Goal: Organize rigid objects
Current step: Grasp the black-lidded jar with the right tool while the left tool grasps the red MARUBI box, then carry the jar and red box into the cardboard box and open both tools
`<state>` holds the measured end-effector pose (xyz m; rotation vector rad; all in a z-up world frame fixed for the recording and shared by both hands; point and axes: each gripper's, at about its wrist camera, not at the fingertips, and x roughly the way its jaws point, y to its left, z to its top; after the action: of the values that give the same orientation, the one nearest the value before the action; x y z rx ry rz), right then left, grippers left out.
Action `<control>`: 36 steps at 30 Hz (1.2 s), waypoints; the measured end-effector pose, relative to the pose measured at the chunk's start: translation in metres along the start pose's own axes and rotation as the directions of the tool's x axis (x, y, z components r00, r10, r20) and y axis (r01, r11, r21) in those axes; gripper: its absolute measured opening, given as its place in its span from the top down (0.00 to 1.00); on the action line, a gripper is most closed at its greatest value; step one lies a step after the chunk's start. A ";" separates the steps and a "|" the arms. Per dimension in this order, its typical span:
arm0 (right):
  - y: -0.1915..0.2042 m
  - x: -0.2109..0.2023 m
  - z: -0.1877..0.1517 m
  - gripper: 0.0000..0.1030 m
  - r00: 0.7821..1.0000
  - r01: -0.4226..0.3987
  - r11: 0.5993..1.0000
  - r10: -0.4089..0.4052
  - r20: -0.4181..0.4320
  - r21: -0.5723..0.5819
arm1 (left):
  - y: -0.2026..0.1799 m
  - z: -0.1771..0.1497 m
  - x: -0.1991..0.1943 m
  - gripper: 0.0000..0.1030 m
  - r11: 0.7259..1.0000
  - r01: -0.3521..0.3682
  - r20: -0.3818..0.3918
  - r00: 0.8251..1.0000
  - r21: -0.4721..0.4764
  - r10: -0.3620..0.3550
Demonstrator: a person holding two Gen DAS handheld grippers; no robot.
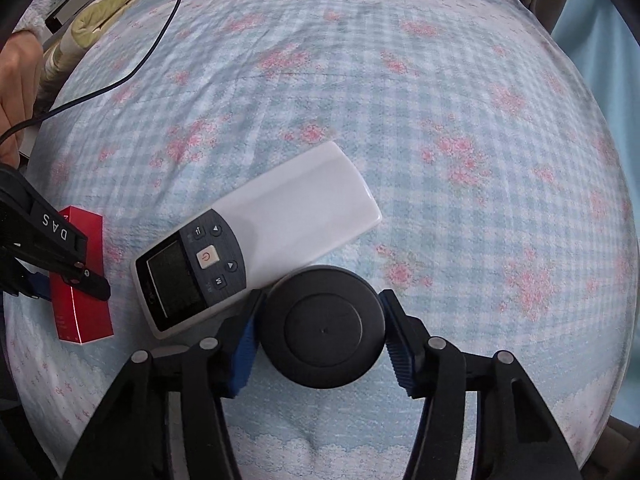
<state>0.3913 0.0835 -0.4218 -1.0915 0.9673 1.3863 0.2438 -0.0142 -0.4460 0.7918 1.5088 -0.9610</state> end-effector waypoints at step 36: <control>0.084 -0.232 -0.128 0.49 0.956 0.005 0.516 -0.253 0.147 0.856 | -0.006 -0.040 -0.174 0.62 0.759 0.194 0.368 0.927 -0.621 0.064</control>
<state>0.3222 -0.1062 -0.2309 -0.1960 1.1461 0.6971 0.2471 0.0236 -0.2710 0.0373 1.3978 -0.5193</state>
